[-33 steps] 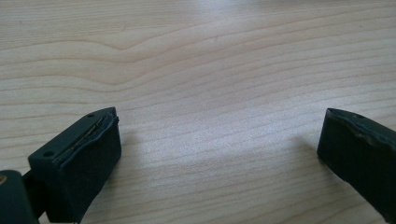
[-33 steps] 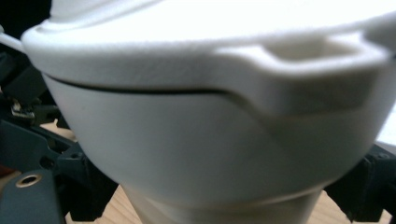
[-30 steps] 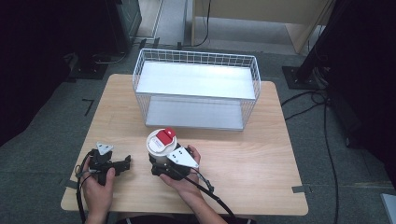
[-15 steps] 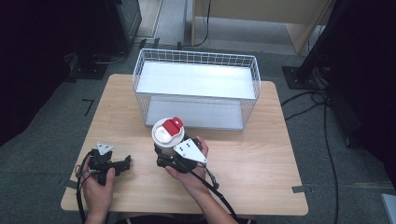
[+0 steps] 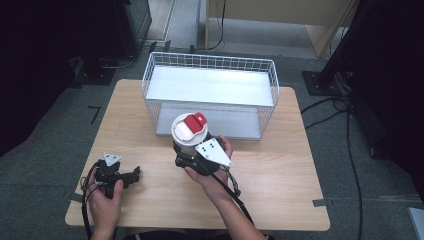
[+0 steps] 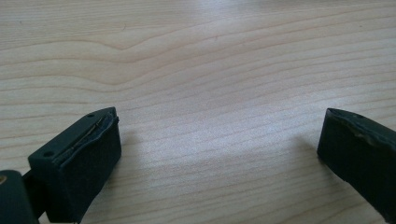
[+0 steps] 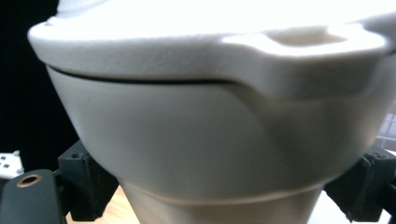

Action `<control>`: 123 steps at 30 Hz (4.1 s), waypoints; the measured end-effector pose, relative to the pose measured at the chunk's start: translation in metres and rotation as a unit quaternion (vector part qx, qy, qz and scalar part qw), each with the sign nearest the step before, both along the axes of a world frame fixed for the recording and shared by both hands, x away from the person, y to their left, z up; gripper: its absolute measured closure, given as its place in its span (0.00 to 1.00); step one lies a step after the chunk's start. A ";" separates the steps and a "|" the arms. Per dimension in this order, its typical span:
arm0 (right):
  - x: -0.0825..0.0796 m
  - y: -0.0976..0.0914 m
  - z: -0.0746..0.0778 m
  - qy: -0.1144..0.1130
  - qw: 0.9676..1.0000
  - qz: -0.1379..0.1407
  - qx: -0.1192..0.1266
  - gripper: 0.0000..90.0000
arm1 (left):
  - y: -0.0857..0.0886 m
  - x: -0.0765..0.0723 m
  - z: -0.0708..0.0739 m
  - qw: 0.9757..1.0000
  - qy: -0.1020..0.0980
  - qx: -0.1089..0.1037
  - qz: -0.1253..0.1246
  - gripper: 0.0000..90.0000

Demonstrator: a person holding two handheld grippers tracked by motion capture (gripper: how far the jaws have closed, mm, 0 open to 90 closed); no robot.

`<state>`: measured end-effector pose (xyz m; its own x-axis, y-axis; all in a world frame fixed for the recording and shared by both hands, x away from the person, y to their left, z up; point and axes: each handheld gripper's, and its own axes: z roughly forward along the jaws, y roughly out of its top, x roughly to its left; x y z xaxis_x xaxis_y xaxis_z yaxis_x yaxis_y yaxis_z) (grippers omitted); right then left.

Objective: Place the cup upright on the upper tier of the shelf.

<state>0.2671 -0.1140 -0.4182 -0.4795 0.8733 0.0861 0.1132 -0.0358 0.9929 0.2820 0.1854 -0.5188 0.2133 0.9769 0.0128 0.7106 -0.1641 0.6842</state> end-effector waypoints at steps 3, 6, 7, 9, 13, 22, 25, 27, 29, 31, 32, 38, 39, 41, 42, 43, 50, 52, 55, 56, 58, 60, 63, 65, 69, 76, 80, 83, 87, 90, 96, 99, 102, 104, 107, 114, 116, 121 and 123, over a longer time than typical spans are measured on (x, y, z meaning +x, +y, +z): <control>0.002 -0.004 0.005 -0.005 1.000 -0.006 0.001 0.12 | 0.000 0.000 0.000 1.000 0.000 0.000 0.000 0.00; 0.004 -0.008 0.011 -0.012 1.000 -0.010 0.001 0.12 | 0.000 0.000 0.000 1.000 0.000 0.000 0.000 0.00; 0.005 -0.010 0.014 -0.013 1.000 -0.011 0.002 0.12 | 0.000 0.000 0.000 1.000 0.000 0.000 0.000 0.00; 0.007 -0.012 0.018 -0.017 1.000 -0.015 0.000 0.12 | 0.000 0.000 0.000 1.000 0.000 0.000 0.000 0.00; 0.011 -0.018 0.029 -0.025 0.999 -0.022 0.000 0.12 | 0.000 0.000 0.000 1.000 0.000 0.000 0.000 0.00; 0.020 -0.030 0.049 -0.046 0.998 -0.037 -0.004 0.12 | 0.000 0.000 0.000 1.000 0.000 0.000 0.000 0.00; 0.023 -0.033 0.055 -0.050 0.998 -0.044 -0.002 0.12 | 0.000 0.000 0.000 1.000 0.000 0.000 0.000 0.00; 0.026 -0.036 0.059 -0.053 0.998 -0.046 0.000 0.12 | 0.000 0.000 0.000 1.000 0.000 0.000 0.000 0.00; 0.028 -0.038 0.064 -0.055 0.997 -0.050 0.000 0.12 | 0.000 0.000 0.000 1.000 -0.001 0.000 0.000 0.00; 0.031 -0.040 0.068 -0.059 0.997 -0.053 -0.001 0.12 | 0.000 0.000 0.000 1.000 -0.001 0.000 0.000 0.00; 0.033 -0.041 0.070 -0.059 0.997 -0.054 -0.001 0.12 | 0.000 0.000 0.000 1.000 -0.001 0.000 0.000 0.00; 0.044 -0.048 0.080 -0.066 0.996 -0.065 0.003 0.12 | 0.000 0.000 0.000 1.000 0.000 -0.001 0.001 0.00; 0.046 -0.049 0.082 -0.066 0.996 -0.067 0.004 0.12 | 0.000 0.000 0.000 1.000 0.000 -0.001 0.000 0.00; 0.050 -0.052 0.085 -0.067 0.995 -0.072 0.004 0.12 | 0.000 0.000 0.000 1.000 0.000 -0.001 0.000 0.00; 0.052 -0.053 0.087 -0.067 0.995 -0.074 0.003 0.12 | 0.000 0.000 0.000 1.000 -0.001 -0.001 0.000 0.00; 0.054 -0.054 0.089 -0.067 0.995 -0.077 0.004 0.12 | 0.000 0.000 0.000 1.000 0.000 -0.001 0.001 0.00; 0.072 -0.062 0.100 -0.068 0.993 -0.091 0.009 0.12 | 0.000 0.000 0.000 1.000 -0.001 -0.001 0.001 0.00; 0.080 -0.063 0.101 -0.063 0.993 -0.096 0.009 0.12 | 0.000 0.000 0.000 1.000 0.000 -0.001 0.001 0.00; 0.088 -0.063 0.101 -0.061 0.993 -0.100 0.006 0.12 | 0.000 0.000 0.000 1.000 0.000 -0.001 0.000 0.00; 0.095 -0.063 0.101 -0.058 0.993 -0.103 0.006 0.12 | 0.000 0.000 0.000 1.000 0.000 -0.001 0.000 0.00; 0.101 -0.063 0.100 -0.056 0.993 -0.107 0.003 0.12 | 0.000 0.000 0.000 1.000 0.000 -0.001 0.000 0.00; 0.109 -0.062 0.099 -0.052 0.993 -0.110 0.003 0.12 | 0.000 0.000 0.000 1.000 0.000 -0.001 0.001 0.00; 0.119 -0.061 0.097 -0.046 0.992 -0.113 0.006 0.12 | 0.000 0.000 0.000 1.000 0.000 -0.001 0.000 0.00; 0.126 -0.060 0.096 -0.041 0.992 -0.116 0.007 0.12 | 0.000 0.000 0.000 1.000 -0.001 -0.001 0.001 0.00; 0.133 -0.058 0.096 -0.037 0.992 -0.119 0.008 0.12 | 0.000 0.000 0.000 1.000 -0.001 -0.001 0.001 0.00; 0.152 -0.053 0.104 -0.031 0.992 -0.121 0.012 0.12 | 0.000 0.000 0.000 1.000 -0.001 -0.001 0.001 0.00; 0.163 -0.051 0.108 -0.028 0.992 -0.124 0.014 0.12 | 0.000 0.000 0.000 1.000 0.000 -0.001 0.000 0.00; 0.171 -0.049 0.109 -0.018 0.992 -0.125 0.019 0.12 | 0.000 0.000 0.000 1.000 -0.001 -0.001 0.001 0.00; 0.181 -0.048 0.106 -0.006 0.992 -0.129 0.014 0.12 | 0.000 0.000 0.000 1.000 -0.001 -0.001 0.001 0.00; 0.182 -0.048 0.103 -0.004 0.991 -0.129 0.015 0.12 | 0.000 0.000 0.000 1.000 -0.002 -0.001 0.001 0.00; 0.178 -0.049 0.103 -0.001 0.993 -0.117 0.006 0.12 | 0.000 0.000 0.000 1.000 -0.001 -0.001 0.001 0.00; 0.177 -0.053 0.103 0.006 0.994 -0.113 0.012 0.10 | 0.000 0.000 0.000 1.000 -0.001 -0.001 0.001 0.00; 0.176 -0.055 0.104 0.014 0.995 -0.099 0.011 0.01 | 0.000 0.000 0.000 1.000 -0.001 -0.001 0.001 0.00; 0.175 -0.054 0.104 0.017 0.996 -0.089 0.002 0.00 | 0.000 0.000 0.000 1.000 -0.001 -0.001 0.001 0.00; 0.172 -0.056 0.101 0.019 0.996 -0.087 -0.008 0.00 | 0.000 0.000 0.000 1.000 0.000 -0.002 0.001 0.00; 0.162 -0.065 0.093 0.022 0.996 -0.082 -0.004 0.00 | 0.000 0.000 0.000 1.000 0.001 -0.001 0.000 0.00; 0.158 -0.067 0.090 0.019 0.997 -0.079 -0.010 0.00 | 0.000 0.000 0.000 1.000 0.001 0.000 -0.001 0.00; 0.147 -0.074 0.085 0.012 0.997 -0.077 -0.014 0.00 | -0.001 0.001 0.000 1.000 0.001 0.000 -0.002 0.00; 0.143 -0.077 0.082 0.011 0.997 -0.076 -0.016 0.00 | -0.001 0.001 0.000 1.000 0.000 0.001 -0.003 0.00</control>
<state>0.4100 -0.1909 -0.3357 -0.3406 0.9379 0.0659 0.1310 -0.0221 0.9911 0.2827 0.1846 -0.5189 0.2191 0.9756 0.0139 0.7103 -0.1692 0.6833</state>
